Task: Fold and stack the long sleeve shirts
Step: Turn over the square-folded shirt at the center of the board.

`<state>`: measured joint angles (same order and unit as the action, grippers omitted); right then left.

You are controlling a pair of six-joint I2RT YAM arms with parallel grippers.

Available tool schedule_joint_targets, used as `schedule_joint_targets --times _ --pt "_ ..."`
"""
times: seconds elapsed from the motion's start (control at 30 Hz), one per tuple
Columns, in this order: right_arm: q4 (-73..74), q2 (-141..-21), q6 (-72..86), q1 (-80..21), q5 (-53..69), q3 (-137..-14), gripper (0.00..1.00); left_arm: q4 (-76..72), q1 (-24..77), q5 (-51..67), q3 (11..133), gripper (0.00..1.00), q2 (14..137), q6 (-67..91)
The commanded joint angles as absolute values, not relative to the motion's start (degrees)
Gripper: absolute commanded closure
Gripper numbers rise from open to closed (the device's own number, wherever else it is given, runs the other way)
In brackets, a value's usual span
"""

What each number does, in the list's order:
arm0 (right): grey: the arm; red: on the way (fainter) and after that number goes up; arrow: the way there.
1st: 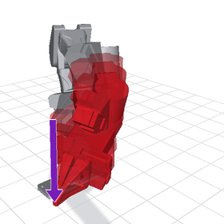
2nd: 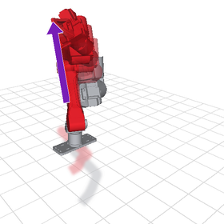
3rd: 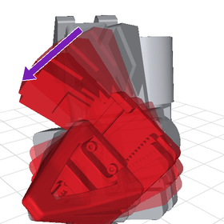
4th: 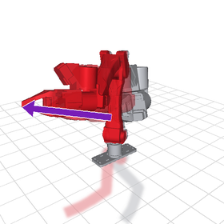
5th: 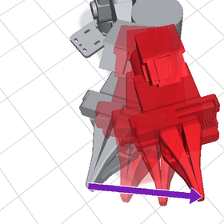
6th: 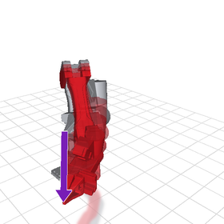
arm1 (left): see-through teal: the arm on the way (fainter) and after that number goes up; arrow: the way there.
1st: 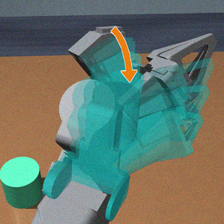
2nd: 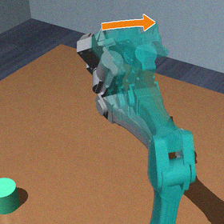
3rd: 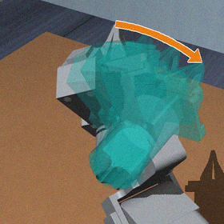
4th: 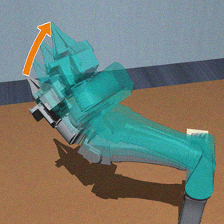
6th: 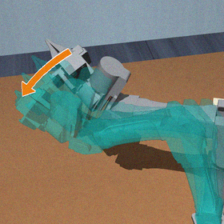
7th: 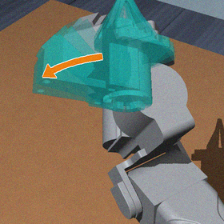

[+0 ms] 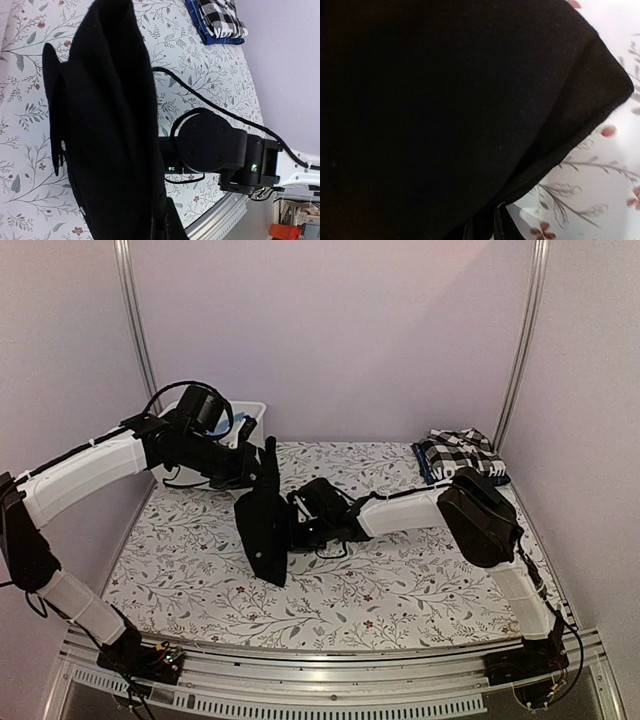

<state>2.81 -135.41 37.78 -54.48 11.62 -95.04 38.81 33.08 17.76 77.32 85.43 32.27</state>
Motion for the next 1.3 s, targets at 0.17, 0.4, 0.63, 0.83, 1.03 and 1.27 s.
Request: schedule_joint_targets --times 0.17,0.4,0.63,0.83,1.03,1.27 --pt "-2.3 -147.2 42.7 -53.5 21.9 -103.2 0.81 33.8 32.4 20.2 78.7 1.00 86.6 33.8" --pt "-9.7 -147.6 48.6 -53.5 27.4 -102.7 0.76 31.8 32.4 21.0 81.8 1.00 90.1 34.8" --pt "-7.7 -145.9 48.9 -53.2 23.3 -97.6 0.65 32.6 32.1 20.8 83.9 1.00 91.7 33.7" --pt "-8.4 -141.3 48.2 -51.5 19.9 -90.2 0.65 32.6 31.9 20.8 82.3 1.00 91.8 33.3" --pt "-8.9 -138.4 47.8 -50.5 19.1 -87.4 0.75 32.2 31.9 21.0 81.6 1.00 91.7 33.4" --pt "-10.9 -135.0 48.8 -48.9 20.8 -84.8 0.96 32.1 31.8 21.4 82.1 1.00 92.4 33.4"
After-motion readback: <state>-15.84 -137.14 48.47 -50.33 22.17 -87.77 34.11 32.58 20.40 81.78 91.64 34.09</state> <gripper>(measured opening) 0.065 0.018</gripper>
